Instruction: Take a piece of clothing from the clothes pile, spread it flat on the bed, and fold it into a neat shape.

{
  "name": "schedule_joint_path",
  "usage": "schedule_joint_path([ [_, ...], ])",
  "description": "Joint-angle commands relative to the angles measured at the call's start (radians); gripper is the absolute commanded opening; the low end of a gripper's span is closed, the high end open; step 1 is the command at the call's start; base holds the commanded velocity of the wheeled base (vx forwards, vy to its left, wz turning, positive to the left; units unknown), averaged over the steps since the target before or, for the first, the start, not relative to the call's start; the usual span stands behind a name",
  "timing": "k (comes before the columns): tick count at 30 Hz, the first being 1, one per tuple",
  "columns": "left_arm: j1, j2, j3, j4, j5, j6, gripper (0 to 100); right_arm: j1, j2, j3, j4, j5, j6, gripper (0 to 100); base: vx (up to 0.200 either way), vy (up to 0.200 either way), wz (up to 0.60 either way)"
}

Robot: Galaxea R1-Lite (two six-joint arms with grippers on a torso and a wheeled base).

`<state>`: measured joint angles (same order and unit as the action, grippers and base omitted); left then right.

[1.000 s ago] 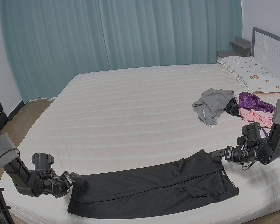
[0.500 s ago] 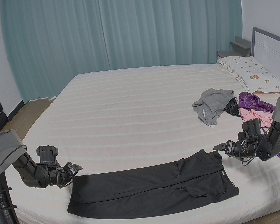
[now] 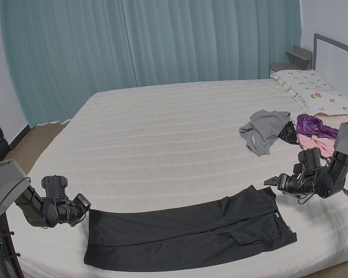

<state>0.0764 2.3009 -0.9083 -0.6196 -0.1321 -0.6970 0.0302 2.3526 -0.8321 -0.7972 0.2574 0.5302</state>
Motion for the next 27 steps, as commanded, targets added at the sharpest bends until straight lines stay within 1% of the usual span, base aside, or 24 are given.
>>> schedule_joint_path([
  [1,0.016,-0.001,-0.041,0.003,-0.001,-0.024,0,0.004,0.017,-0.008,0.0,0.0,0.001,100,0.0,0.0,0.0],
  [7,0.016,0.008,-0.064,0.0,-0.003,-0.033,0,0.004,0.022,-0.008,0.0,0.0,0.001,100,0.0,0.0,0.0],
  [8,0.014,0.015,-0.09,0.006,-0.004,-0.033,0,0.004,0.022,-0.008,0.0,-0.001,0.001,100,0.0,0.0,0.0],
  [12,0.014,0.023,-0.119,0.006,-0.003,-0.038,0,0.005,0.022,-0.008,0.0,-0.001,0.001,100,0.0,0.0,0.0],
  [16,0.011,0.019,-0.083,0.015,-0.003,-0.042,0,0.005,0.021,-0.005,-0.002,-0.001,0.001,100,0.0,0.0,0.0],
  [18,0.011,0.019,-0.061,0.015,-0.014,-0.039,0,0.005,0.019,-0.004,-0.002,-0.001,0.001,100,0.0,0.0,0.0],
  [21,0.011,-0.008,0.006,0.006,-0.046,-0.032,0,0.008,0.008,0.008,-0.002,-0.001,0.002,100,0.0,0.0,0.0],
  [22,0.011,-0.024,0.031,0.008,-0.067,-0.022,100,0.01,0.005,0.01,-0.002,-0.001,0.002,100,0.0,0.0,0.0],
  [24,0.011,-0.055,0.078,0.008,-0.121,0.01,100,0.01,-0.001,0.021,-0.004,-0.001,0.004,100,0.0,0.0,0.0],
  [27,0.011,-0.077,0.134,0.006,-0.188,0.113,100,0.01,-0.007,0.031,-0.005,-0.001,0.004,100,0.0,0.0,0.0],
])
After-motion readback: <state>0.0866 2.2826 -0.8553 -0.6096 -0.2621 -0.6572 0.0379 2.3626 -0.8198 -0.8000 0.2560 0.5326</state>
